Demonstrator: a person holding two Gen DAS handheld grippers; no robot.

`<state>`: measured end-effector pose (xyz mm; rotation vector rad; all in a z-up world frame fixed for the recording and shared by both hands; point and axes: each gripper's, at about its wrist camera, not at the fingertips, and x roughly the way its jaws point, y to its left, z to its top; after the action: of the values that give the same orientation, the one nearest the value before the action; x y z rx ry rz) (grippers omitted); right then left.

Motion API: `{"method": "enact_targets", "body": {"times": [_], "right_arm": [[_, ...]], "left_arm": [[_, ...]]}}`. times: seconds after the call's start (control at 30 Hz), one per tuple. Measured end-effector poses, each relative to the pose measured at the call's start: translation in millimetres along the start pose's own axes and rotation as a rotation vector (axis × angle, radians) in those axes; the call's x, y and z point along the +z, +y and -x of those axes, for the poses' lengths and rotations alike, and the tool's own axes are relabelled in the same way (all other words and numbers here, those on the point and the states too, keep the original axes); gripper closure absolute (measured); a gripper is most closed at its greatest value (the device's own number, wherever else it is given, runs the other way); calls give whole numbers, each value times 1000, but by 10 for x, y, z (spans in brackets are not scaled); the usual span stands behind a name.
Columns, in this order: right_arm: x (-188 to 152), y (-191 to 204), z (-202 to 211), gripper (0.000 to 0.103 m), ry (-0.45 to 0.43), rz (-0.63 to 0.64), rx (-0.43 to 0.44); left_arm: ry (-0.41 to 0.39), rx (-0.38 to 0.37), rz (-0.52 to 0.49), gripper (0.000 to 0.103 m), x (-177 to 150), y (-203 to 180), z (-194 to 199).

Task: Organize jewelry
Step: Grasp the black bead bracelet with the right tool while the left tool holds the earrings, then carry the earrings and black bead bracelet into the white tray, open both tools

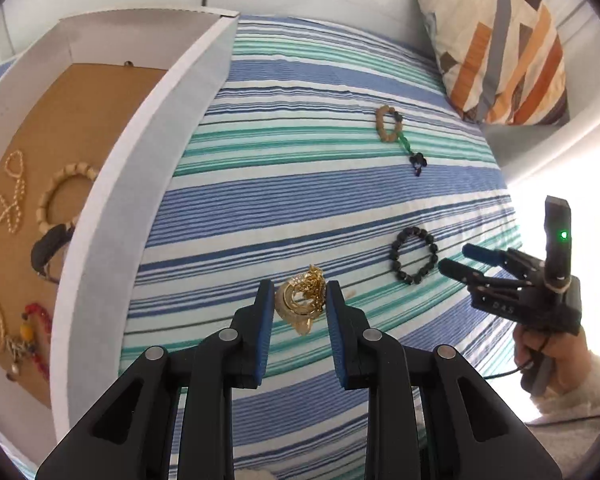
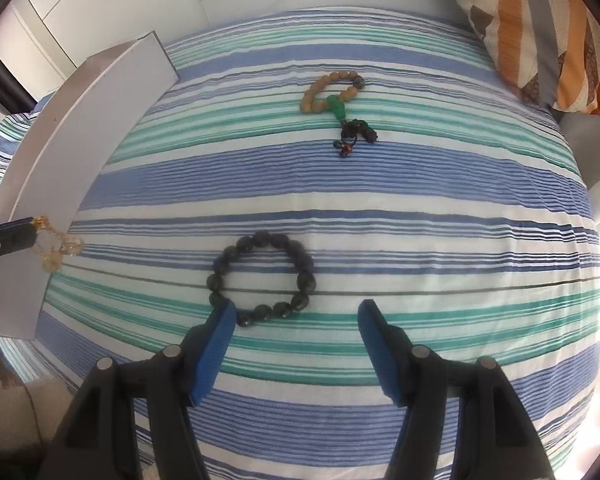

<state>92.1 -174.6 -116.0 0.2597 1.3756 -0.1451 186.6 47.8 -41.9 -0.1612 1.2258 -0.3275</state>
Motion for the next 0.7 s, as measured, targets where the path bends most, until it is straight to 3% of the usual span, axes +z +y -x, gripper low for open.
{"method": "enact_targets", "body": {"times": [0.07,0.13,0.17,0.27,0.5,0.7], "right_arm": [[59,29,-100,39,9,3,-11],[96,81,-214,47,21,30,-41],[101,102,-290,62,40,47,-71],[87,159,-367,90,39,101,-140],[163,164,179,90,-15,49,8],[293,377,662,90,-81,78,97]], "left_arm": [[-1,23,18,78,-41,17,33],[0,43,35,78,-38,-6,-36],[2,55,40,78,-51,1,-38],[7,80,53,78,-81,10,-20],[-25,124,59,78,-127,21,198],[-65,159,62,78,-105,14,404]]}}
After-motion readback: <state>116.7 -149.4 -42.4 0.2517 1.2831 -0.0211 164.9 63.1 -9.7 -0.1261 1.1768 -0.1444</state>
